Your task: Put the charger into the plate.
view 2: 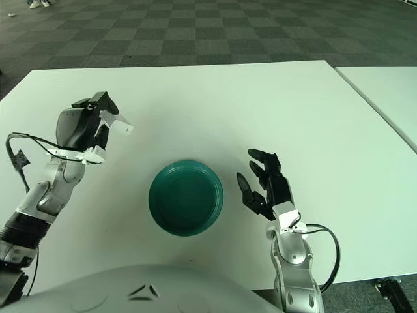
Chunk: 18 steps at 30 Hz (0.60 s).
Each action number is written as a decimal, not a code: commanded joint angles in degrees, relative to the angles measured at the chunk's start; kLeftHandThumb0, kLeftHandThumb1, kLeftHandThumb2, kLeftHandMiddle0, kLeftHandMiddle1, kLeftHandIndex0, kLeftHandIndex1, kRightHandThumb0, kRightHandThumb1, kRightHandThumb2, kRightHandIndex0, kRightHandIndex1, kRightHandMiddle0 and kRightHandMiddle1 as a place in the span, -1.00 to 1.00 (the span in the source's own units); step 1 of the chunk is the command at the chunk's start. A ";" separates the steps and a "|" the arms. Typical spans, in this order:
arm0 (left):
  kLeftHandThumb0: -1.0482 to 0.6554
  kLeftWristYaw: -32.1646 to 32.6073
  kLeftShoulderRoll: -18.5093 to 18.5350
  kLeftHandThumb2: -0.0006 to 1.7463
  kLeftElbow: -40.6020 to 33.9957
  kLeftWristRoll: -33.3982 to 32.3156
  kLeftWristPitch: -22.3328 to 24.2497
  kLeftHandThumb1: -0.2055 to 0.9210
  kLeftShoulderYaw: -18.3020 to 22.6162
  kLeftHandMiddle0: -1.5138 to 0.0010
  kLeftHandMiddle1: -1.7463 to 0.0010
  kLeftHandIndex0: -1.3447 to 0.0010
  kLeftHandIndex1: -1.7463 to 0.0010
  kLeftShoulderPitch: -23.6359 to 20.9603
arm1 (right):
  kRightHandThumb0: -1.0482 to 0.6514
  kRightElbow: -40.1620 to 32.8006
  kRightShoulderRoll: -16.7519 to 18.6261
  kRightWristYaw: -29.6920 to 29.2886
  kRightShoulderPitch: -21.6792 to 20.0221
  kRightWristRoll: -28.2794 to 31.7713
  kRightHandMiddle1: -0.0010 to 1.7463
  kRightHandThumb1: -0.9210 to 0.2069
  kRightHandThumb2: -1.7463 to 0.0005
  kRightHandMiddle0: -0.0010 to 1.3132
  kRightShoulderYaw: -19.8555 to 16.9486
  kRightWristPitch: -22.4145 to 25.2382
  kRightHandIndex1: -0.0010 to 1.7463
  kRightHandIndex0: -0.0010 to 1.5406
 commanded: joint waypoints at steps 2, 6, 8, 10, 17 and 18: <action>0.23 -0.62 -0.47 0.92 -1.53 0.63 -0.08 -0.64 1.40 -0.09 -1.00 0.03 -0.99 1.40 | -0.32 -2.34 -0.03 0.54 0.26 -0.12 0.05 -0.74 0.22 -0.99 0.79 1.09 -0.93 -0.49; 0.23 -1.87 -1.04 0.93 -3.39 0.11 -0.48 -0.64 2.08 -0.09 -1.00 0.04 -1.00 2.57 | -0.31 -2.51 0.23 0.51 0.01 0.19 0.05 -0.72 0.23 -1.00 1.13 1.39 -0.94 -0.49; 0.23 -2.47 -1.31 0.93 -4.67 0.32 -0.42 -0.65 2.26 -0.10 -1.00 0.04 -1.00 3.24 | -0.32 -2.38 0.36 0.33 -0.01 0.01 0.04 -0.71 0.23 -1.00 1.17 1.73 -0.94 -0.49; 0.23 -2.93 -1.62 0.94 -5.77 0.75 -0.23 -0.65 2.30 -0.10 -1.00 0.04 -1.00 3.66 | -0.33 -2.19 0.38 0.23 0.01 -0.07 0.03 -0.70 0.24 -1.00 1.05 1.91 -0.94 -0.49; 0.23 -6.69 -4.38 0.94 -14.69 3.84 1.87 -0.66 0.63 -0.10 -1.00 0.03 -1.00 5.45 | -0.30 -1.30 0.77 -1.07 0.21 -1.02 0.02 -0.72 0.22 -1.00 0.90 1.93 -0.93 -0.45; 0.23 -7.19 -4.48 0.94 -15.05 3.67 1.23 -0.66 0.42 -0.10 -1.00 0.04 -1.00 5.59 | -0.31 -1.43 0.83 -1.15 0.28 -0.99 0.02 -0.73 0.22 -1.00 1.03 1.80 -0.93 -0.45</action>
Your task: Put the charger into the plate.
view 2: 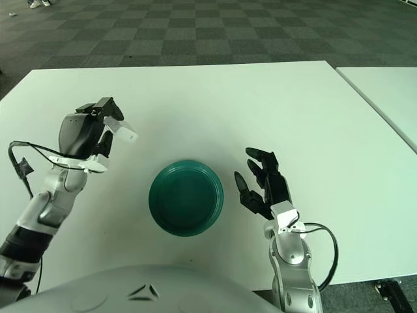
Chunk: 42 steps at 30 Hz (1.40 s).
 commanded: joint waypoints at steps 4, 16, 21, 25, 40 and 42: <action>0.23 -3.75 -0.85 0.93 -4.07 -0.14 -3.36 -0.64 -1.97 -0.09 -1.00 0.05 -1.00 0.57 | -0.33 0.09 0.42 -0.77 0.52 -0.67 0.01 -0.76 0.23 -1.00 0.32 -0.51 -0.93 -0.45; 0.23 -12.90 -3.28 0.90 -8.85 -5.45 -6.92 -0.65 -4.04 -0.14 -0.92 0.05 -1.00 3.22 | -0.33 3.44 1.08 -1.67 1.46 -0.44 0.01 -0.78 0.28 -1.00 1.97 -3.15 -0.94 -0.44; 0.23 -15.33 -4.16 0.91 -10.53 -5.10 -6.96 -0.66 -4.77 -0.17 -0.90 0.05 -1.00 3.93 | -0.31 8.32 0.58 -1.23 0.71 0.48 0.03 -0.76 0.27 -0.99 1.26 -5.74 -0.95 -0.44; 0.23 -16.80 -4.68 0.90 -11.36 -4.34 -7.44 -0.64 -5.30 -0.15 -0.92 0.07 -1.00 4.15 | -0.31 11.96 -1.47 0.48 0.09 3.11 0.04 -0.77 0.26 -0.98 -2.24 -8.11 -0.94 -0.43; 0.23 -21.86 -5.83 0.87 -15.44 -6.95 -10.34 -0.57 -6.71 -0.09 -0.98 0.12 -1.00 5.53 | -0.32 29.14 -1.09 -0.27 -4.51 3.73 0.07 -0.79 0.26 -0.99 -4.14 -18.31 -0.93 -0.39; 0.23 -22.86 -5.97 0.87 -15.97 -7.38 -10.48 -0.56 -7.16 -0.08 -0.98 0.12 -1.00 6.01 | -0.32 30.12 -0.66 -0.70 -4.76 3.98 0.06 -0.80 0.27 -1.00 -4.27 -19.09 -0.93 -0.39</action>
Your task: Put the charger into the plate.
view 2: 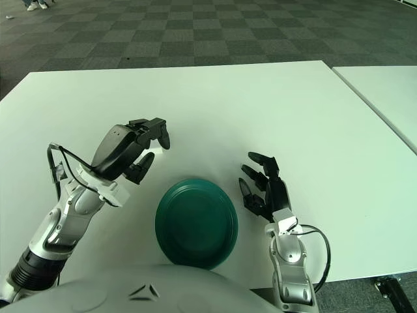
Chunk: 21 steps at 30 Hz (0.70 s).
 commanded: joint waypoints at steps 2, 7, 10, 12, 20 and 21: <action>0.23 -2.49 0.09 0.87 -1.55 -1.02 -0.40 -0.56 -0.68 -0.08 -0.98 0.12 -1.00 1.29 | -0.32 4.34 1.01 -1.07 0.49 0.61 0.06 -0.80 0.27 -1.00 -0.68 1.38 -0.93 -0.38; 0.23 -4.22 0.17 0.86 -1.96 -1.18 -0.06 -0.55 -0.14 -0.07 -0.99 0.13 -1.00 1.58 | -0.31 4.38 2.16 -1.75 0.75 0.98 0.05 -0.81 0.27 -1.00 -0.44 0.56 -0.93 -0.38; 0.23 -4.76 0.17 0.86 -1.97 -0.65 0.14 -0.54 0.27 -0.07 -0.99 0.13 -1.00 1.53 | -0.29 4.60 2.77 -1.66 0.73 2.06 0.05 -0.80 0.28 -1.00 -0.38 0.02 -0.92 -0.37; 0.23 -4.73 0.19 0.85 -1.86 -0.20 0.05 -0.53 0.57 -0.06 -0.99 0.14 -1.00 1.53 | -0.28 7.12 2.83 -1.46 -0.84 2.85 0.07 -0.77 0.27 -1.00 -0.75 -0.84 -0.91 -0.36; 0.23 -3.88 0.31 0.84 -1.01 0.44 -1.07 -0.51 1.43 -0.05 -0.99 0.15 -1.00 1.28 | -0.30 10.34 2.48 -0.44 -1.71 4.18 0.08 -0.72 0.25 -1.00 -1.11 -3.64 -0.89 -0.36; 0.23 -3.88 0.29 0.84 -0.96 0.50 -1.14 -0.51 1.54 -0.05 -0.99 0.16 -1.00 1.24 | -0.31 10.43 2.24 -0.49 -1.50 3.84 0.07 -0.72 0.25 -1.00 -1.13 -4.02 -0.89 -0.36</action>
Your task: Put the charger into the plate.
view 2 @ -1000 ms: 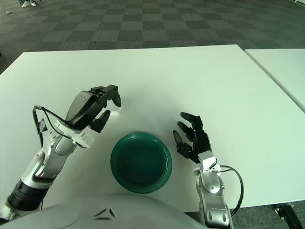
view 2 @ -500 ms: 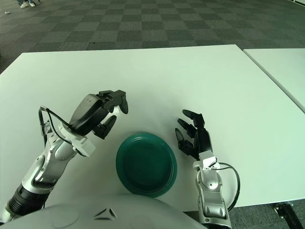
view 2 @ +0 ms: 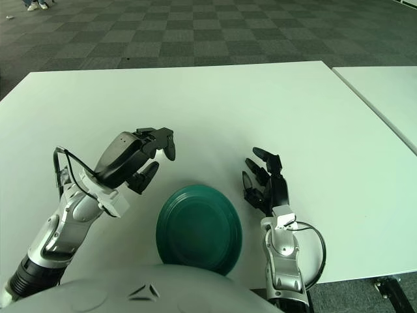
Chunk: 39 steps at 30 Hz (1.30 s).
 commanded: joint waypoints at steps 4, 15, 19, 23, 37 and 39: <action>0.23 0.09 0.29 0.83 0.23 0.88 -0.52 -0.51 0.95 -0.05 -0.99 0.16 -1.00 -0.48 | -0.33 3.63 -0.52 0.12 2.15 -0.74 0.07 -0.74 0.25 -1.00 -0.11 1.20 -0.89 -0.37; 0.23 0.26 0.16 0.81 0.65 1.34 -1.02 -0.47 1.47 -0.03 -0.99 0.18 -1.00 -0.85 | -0.34 2.68 -0.34 -0.66 2.27 -2.04 0.05 -0.84 0.31 -1.00 0.37 2.86 -0.90 -0.41; 0.23 0.41 -0.01 0.81 0.96 1.51 -0.86 -0.47 1.66 -0.03 -0.99 0.18 -1.00 -1.05 | -0.34 4.20 -0.68 -0.70 1.54 -2.29 0.07 -0.83 0.33 -1.00 0.33 2.30 -0.89 -0.40; 0.23 0.41 -0.29 0.81 0.90 1.42 -0.12 -0.48 2.34 -0.04 -0.99 0.18 -1.00 -1.31 | -0.35 4.67 -0.80 -0.92 1.51 -2.41 0.08 -0.84 0.34 -1.00 0.07 1.59 -0.89 -0.40; -0.92 -9.86 7.70 -0.38 4.07 2.69 8.95 0.91 10.38 0.89 -0.17 0.91 -0.73 -8.21 | -0.34 4.12 -1.11 -2.17 1.78 -4.34 0.06 -0.88 0.34 -1.00 0.53 2.03 -0.88 -0.40; -0.96 -9.39 8.66 -0.40 5.95 4.90 9.91 0.96 10.37 0.91 0.15 0.95 -0.53 -8.12 | -0.34 3.55 -0.86 -2.18 2.07 -4.23 0.05 -0.88 0.34 -1.00 0.56 2.21 -0.88 -0.41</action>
